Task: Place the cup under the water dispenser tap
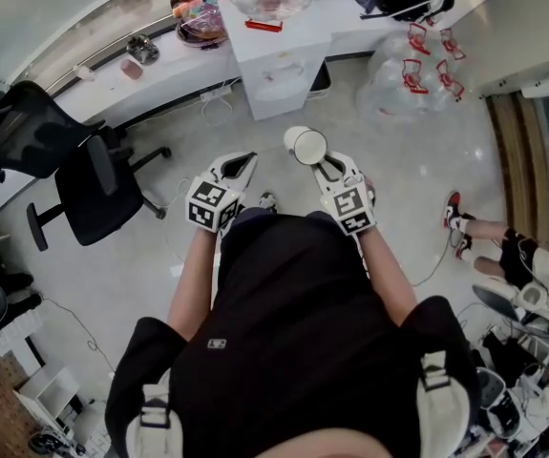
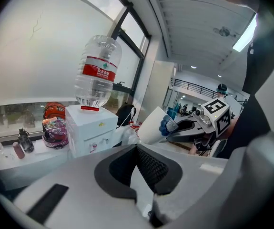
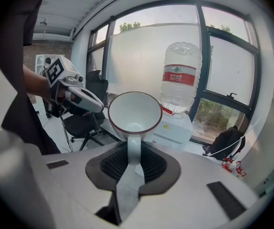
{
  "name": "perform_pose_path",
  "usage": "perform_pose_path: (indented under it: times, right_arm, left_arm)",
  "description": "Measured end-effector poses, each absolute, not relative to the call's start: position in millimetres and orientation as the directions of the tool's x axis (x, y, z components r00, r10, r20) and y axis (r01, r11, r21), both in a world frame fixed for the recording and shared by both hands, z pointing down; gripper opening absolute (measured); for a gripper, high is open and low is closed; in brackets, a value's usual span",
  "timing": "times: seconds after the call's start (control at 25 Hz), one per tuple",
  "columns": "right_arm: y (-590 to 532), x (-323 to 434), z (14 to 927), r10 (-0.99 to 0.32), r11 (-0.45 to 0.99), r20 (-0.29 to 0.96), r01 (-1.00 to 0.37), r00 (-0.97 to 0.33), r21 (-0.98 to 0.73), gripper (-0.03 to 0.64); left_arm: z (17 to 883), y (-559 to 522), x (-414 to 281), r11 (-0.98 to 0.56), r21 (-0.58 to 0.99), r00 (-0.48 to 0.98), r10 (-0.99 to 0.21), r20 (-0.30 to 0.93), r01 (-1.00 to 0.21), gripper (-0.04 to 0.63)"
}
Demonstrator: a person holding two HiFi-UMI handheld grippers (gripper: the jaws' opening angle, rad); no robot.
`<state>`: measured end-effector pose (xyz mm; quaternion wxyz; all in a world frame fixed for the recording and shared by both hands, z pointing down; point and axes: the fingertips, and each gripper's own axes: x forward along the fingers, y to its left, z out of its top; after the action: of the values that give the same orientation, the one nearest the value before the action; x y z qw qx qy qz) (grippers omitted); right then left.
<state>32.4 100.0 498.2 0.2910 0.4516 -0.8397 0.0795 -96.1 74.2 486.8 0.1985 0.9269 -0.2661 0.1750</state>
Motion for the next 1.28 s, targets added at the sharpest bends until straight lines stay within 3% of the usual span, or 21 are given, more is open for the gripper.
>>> perform_pose_path:
  times: [0.76, 1.28]
  right_arm:
    - [78, 9, 513, -0.719, 0.556, 0.567, -0.822, -0.403, 0.121, 0.051]
    - [55, 22, 525, -0.684, 0.610, 0.578, -0.784, -0.445, 0.118, 0.051]
  left_arm:
    - [500, 52, -120, -0.792, 0.277, 0.805, -0.399, 0.438, -0.543, -0.002]
    - [508, 40, -121, -0.735, 0.275, 0.758, -0.473, 0.449, -0.620, -0.002]
